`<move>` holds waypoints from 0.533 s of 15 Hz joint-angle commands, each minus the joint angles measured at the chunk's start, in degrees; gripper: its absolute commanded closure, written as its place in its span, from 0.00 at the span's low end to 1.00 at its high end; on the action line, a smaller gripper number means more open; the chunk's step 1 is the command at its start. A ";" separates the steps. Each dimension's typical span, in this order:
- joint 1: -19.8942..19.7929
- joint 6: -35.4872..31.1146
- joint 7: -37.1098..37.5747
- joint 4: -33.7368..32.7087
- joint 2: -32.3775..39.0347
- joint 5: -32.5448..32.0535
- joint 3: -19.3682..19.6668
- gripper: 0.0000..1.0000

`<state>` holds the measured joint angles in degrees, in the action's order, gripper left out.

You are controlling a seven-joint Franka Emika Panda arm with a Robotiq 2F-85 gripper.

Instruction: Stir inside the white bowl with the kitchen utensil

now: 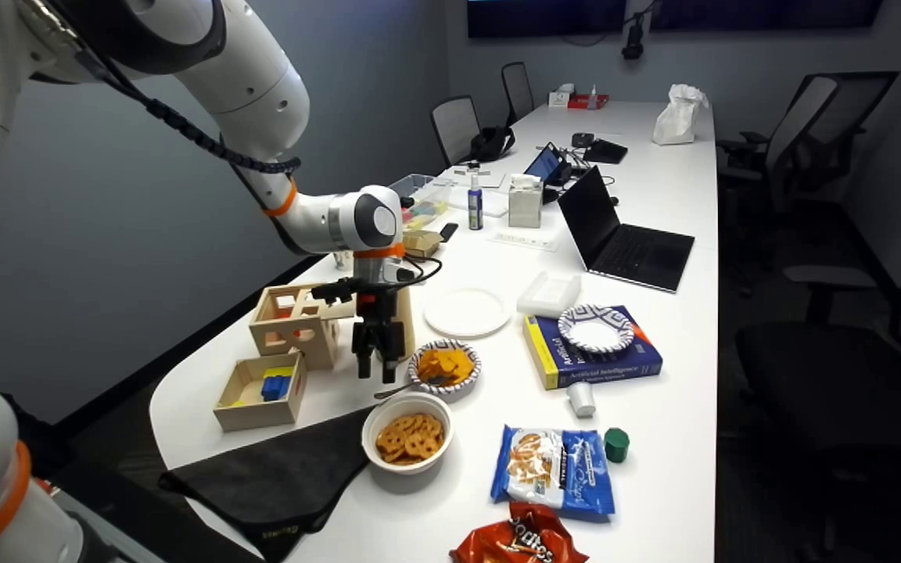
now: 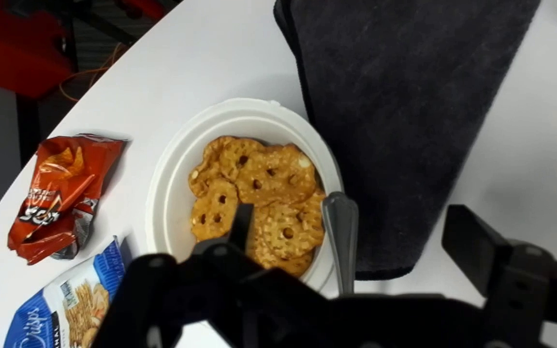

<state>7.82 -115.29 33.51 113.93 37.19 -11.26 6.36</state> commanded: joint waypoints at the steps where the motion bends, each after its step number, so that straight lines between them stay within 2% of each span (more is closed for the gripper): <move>1: 3.13 -0.26 -0.57 6.02 -2.68 -7.00 1.40 0.00; 4: 3.81 -1.96 -2.11 11.73 -5.62 -14.32 1.98 0.00; 8: 3.87 -5.46 -4.19 15.17 -6.32 -24.25 1.79 0.00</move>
<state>10.54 -117.03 30.55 124.44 32.14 -28.83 7.57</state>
